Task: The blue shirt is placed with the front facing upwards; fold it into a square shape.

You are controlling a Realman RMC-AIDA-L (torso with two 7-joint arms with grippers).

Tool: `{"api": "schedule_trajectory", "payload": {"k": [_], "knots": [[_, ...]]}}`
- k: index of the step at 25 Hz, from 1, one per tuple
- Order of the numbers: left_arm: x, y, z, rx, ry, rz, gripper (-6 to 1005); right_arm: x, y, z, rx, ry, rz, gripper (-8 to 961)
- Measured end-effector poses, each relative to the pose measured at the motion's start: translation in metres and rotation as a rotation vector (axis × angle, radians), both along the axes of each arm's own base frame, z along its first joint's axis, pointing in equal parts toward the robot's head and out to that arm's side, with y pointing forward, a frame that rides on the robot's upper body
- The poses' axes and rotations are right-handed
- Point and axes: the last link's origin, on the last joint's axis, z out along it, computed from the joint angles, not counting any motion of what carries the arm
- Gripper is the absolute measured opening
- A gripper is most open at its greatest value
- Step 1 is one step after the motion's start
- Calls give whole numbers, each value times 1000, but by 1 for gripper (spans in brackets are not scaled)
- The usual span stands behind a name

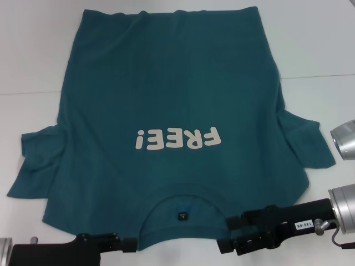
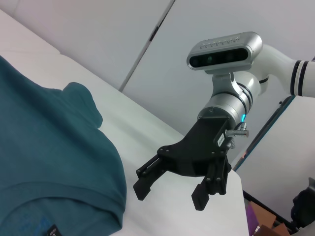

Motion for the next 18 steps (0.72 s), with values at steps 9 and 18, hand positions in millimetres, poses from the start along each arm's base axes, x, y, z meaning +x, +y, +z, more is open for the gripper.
{"api": "schedule_trajectory", "payload": {"k": [9,18], "knots": [[-1,-1,0,0,-2,5,869,-1,0,-1,0,2,1,941],[1,2,3,1,-24,60,867,-1,1,0,2,5,-2,941]]}}
